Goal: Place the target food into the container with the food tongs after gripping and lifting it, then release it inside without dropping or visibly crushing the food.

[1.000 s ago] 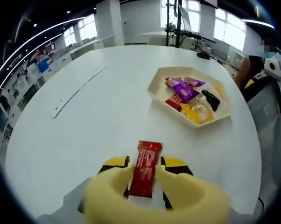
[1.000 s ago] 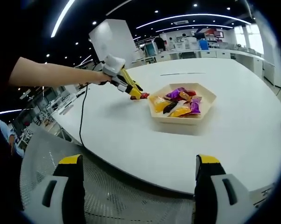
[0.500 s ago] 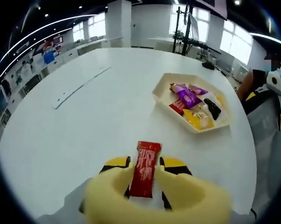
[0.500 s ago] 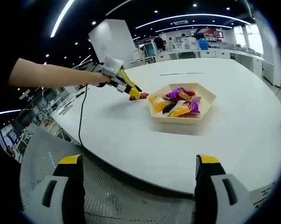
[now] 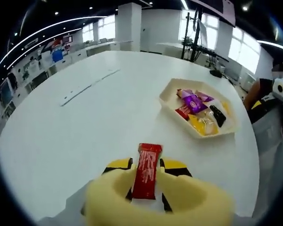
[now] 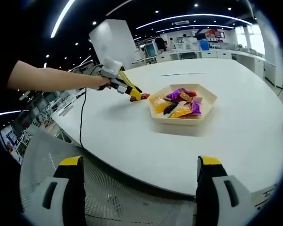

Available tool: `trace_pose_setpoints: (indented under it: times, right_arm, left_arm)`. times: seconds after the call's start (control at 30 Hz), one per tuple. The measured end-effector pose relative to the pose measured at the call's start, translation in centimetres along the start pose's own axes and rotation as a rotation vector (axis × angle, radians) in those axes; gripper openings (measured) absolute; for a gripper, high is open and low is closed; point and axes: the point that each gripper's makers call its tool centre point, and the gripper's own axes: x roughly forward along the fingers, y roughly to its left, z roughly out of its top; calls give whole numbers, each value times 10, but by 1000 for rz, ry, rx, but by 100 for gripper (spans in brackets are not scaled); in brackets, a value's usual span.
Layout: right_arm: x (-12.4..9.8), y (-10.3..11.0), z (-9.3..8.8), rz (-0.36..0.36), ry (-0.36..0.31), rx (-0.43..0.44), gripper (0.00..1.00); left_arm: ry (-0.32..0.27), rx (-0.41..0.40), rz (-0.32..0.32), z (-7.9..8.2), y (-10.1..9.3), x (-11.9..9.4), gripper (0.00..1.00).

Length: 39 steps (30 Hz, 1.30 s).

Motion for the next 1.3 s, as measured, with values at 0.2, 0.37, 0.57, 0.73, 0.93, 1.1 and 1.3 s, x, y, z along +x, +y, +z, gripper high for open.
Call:
trace_pose_setpoints:
  times: [0.2,0.37,0.57,0.73,0.93,1.1,1.3]
  right_arm:
    - [0,0,0,0,0,-1,100]
    - [0,0,0,1,0,-3,100]
    - [0,0,0,4,1,-5,100]
    - [0,1,0,4,4,-5,100]
    - [0,1,-1,7,6,-10,100]
    - [0,1,0,10,3,-12,99]
    - [0,1,0,11,-1,-13,100]
  left_arm:
    - [25,12,16,0,0,-1,19]
    - [10,12,29,5,-1,-6,19]
    - [6,-9,32,13,-1,-17,20]
    - [-7,-10,40,22,-3,-27,20]
    - [-26,-3,54,38,-2,-43,20]
    - [-30,1,71,47,0,-54,20]
    - [-33,9,81,56,-2,-61,20]
